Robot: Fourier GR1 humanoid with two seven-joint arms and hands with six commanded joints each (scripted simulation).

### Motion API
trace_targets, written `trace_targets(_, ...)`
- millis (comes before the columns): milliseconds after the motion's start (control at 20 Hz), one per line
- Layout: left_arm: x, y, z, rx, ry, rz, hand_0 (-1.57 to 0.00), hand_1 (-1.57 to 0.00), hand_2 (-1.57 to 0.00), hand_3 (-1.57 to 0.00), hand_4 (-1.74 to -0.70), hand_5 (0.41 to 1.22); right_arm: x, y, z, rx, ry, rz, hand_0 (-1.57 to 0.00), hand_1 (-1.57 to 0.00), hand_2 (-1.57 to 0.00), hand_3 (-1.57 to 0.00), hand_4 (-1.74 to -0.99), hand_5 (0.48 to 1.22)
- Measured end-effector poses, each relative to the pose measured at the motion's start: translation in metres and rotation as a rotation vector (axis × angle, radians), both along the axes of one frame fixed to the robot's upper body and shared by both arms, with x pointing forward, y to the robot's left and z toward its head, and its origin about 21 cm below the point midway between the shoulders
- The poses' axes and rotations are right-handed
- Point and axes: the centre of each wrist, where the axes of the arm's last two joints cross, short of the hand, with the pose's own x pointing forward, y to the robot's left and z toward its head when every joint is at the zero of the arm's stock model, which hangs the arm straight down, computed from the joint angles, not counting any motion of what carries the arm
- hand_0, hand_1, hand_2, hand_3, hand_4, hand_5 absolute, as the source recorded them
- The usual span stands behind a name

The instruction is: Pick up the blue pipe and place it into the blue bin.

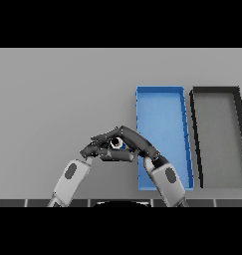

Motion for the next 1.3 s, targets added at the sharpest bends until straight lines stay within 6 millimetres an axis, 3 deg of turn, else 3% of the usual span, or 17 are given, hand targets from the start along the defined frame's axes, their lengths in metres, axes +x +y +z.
trace_targets(250, 0.001, -0.002, -0.003, 0.014, 0.052, 0.039, -0.05, -0.05, -0.05, -0.04, -0.97, 0.578, 0.004, -0.005, -0.003, 0.003, -0.014, -0.018, -1.57, -1.57, -1.57, -1.57, -1.499, 1.22)
trace_targets(500, -0.001, -0.004, -0.008, 0.034, 0.073, 0.051, -0.02, -0.01, -0.01, -0.01, -0.97, 0.512, 0.005, -0.005, 0.008, 0.098, -0.021, -0.005, -1.57, -1.57, -1.57, -1.57, -1.495, 1.221)
trace_targets(750, 0.002, -0.003, -0.005, 0.062, 0.082, 0.064, 0.0, 0.0, 0.0, 0.0, -0.97, 0.479, 0.009, -0.015, 0.055, 0.201, 0.019, 0.005, -1.57, -1.57, -1.57, -1.57, -1.495, 1.221)
trace_targets(1000, -0.003, -0.002, -0.005, 0.041, 0.069, 0.055, 0.0, 0.0, 0.0, 0.0, -0.95, 0.471, 0.027, -0.045, 0.113, 0.33, -0.026, -0.064, -1.57, -1.57, -1.57, -1.57, -1.497, 1.221)
trace_targets(1200, -0.008, 0.006, -0.004, 0.049, 0.047, 0.062, 0.0, 0.0, 0.0, 0.0, -0.95, 0.468, 0.044, -0.08, 0.134, 0.329, -0.065, -0.242, -1.57, -1.57, -1.57, -1.57, -1.498, 1.221)
trace_targets(1300, -0.007, 0.006, 0.001, 0.05, 0.053, 0.076, 0.0, 0.0, 0.0, 0.0, -0.95, 0.472, 0.053, -0.093, 0.13, 0.306, -0.055, -0.348, -1.57, -1.57, -1.57, -1.57, -1.498, 1.221)
